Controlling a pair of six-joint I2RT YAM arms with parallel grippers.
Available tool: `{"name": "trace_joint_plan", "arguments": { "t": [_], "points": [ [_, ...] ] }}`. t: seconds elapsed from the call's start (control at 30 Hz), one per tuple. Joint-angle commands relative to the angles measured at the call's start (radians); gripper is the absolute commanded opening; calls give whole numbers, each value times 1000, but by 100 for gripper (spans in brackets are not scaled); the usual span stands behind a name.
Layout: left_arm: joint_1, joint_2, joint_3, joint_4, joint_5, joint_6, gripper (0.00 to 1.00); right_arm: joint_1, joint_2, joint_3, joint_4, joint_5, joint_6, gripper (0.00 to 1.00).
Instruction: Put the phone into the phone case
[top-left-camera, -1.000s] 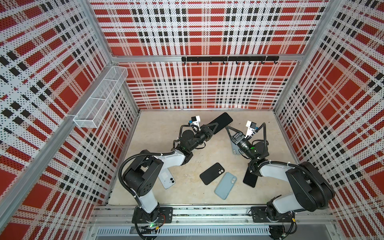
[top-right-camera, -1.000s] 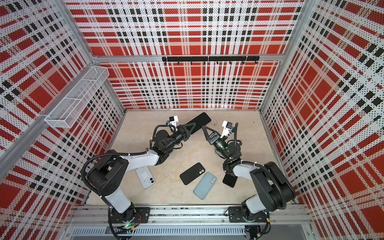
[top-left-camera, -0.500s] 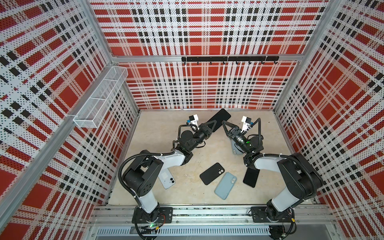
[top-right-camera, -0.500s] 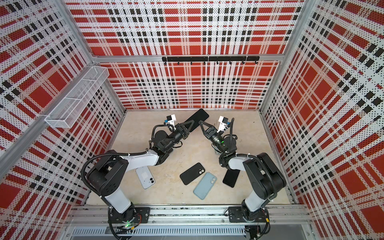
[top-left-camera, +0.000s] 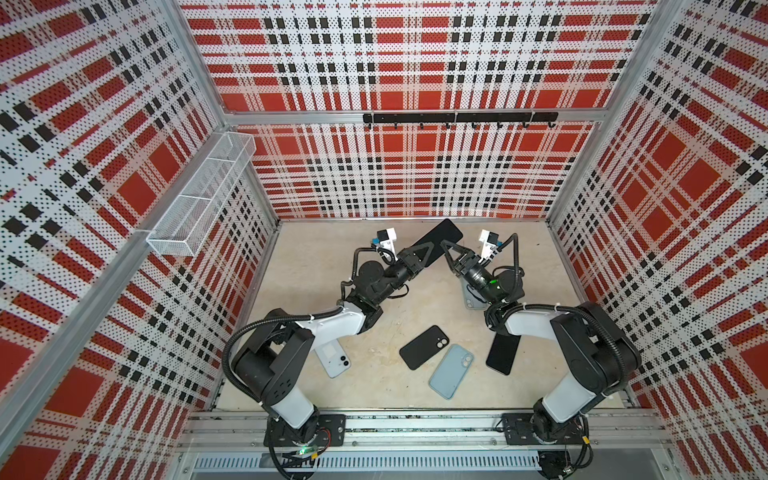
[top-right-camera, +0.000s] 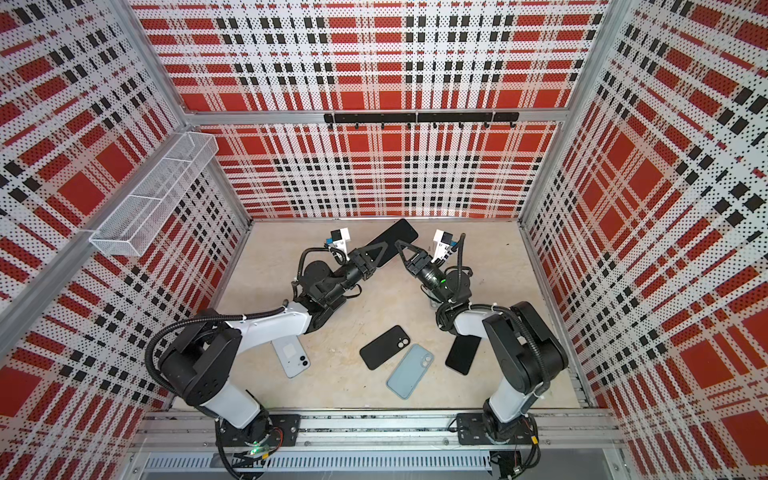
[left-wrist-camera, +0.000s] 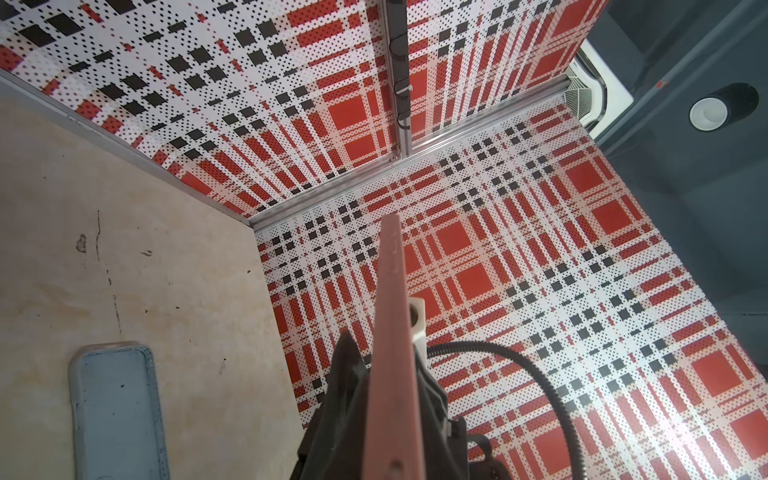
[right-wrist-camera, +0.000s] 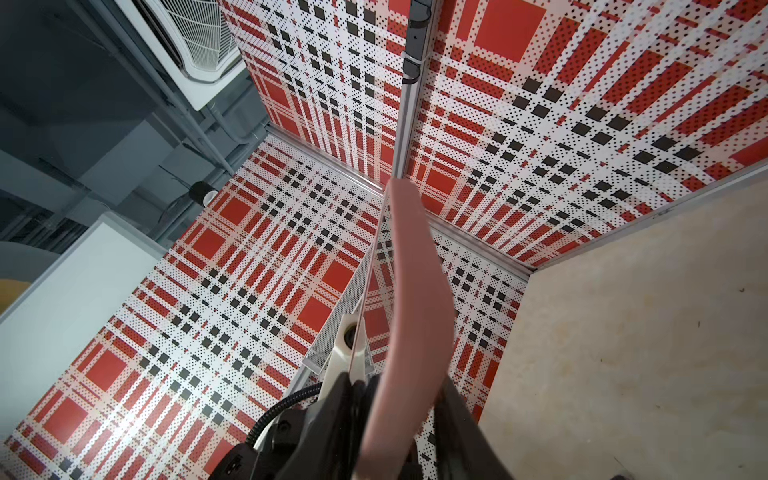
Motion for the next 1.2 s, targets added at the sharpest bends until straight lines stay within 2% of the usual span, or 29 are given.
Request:
{"name": "trace_joint_plan", "arguments": {
  "t": [0.0, 0.17, 0.23, 0.3, 0.43, 0.53, 0.67, 0.8, 0.9, 1.0, 1.07, 1.17],
  "points": [
    [-15, 13, 7, 106, 10, -21, 0, 5, 14, 35, 54, -19, 4, 27],
    [-24, 22, -7, 137, -1, -35, 0, 5, 16, 46, 55, -18, -15, 18],
    [-22, 15, -18, 137, -8, -31, 3, 5, 13, 50, 54, -14, -24, 14],
    [-15, 2, -30, 126, -11, -21, 15, 0, 10, 55, 54, -16, -39, 10],
    [11, -52, -61, 73, -19, 25, 27, -20, 6, 64, 54, -26, -38, 0],
    [40, -117, -88, -10, -19, 85, 45, -42, 5, 72, 53, -47, -32, 0],
    [80, -258, -147, -214, -39, 231, 55, -71, -9, 94, -45, -104, -71, 0],
    [123, -459, -180, -552, -115, 420, 68, -84, -56, 166, -333, -189, -230, 0],
    [151, -601, -169, -817, -213, 576, 77, -86, -74, 306, -723, -270, -412, 0],
    [176, -711, -156, -1022, -313, 684, 84, -68, -41, 481, -1131, -283, -604, 0],
    [198, -764, -154, -1125, -366, 718, 88, -52, 20, 600, -1352, -273, -691, 0],
    [240, -814, -166, -1200, -392, 730, 91, -27, 142, 749, -1553, -291, -746, 0]
  ]
}}
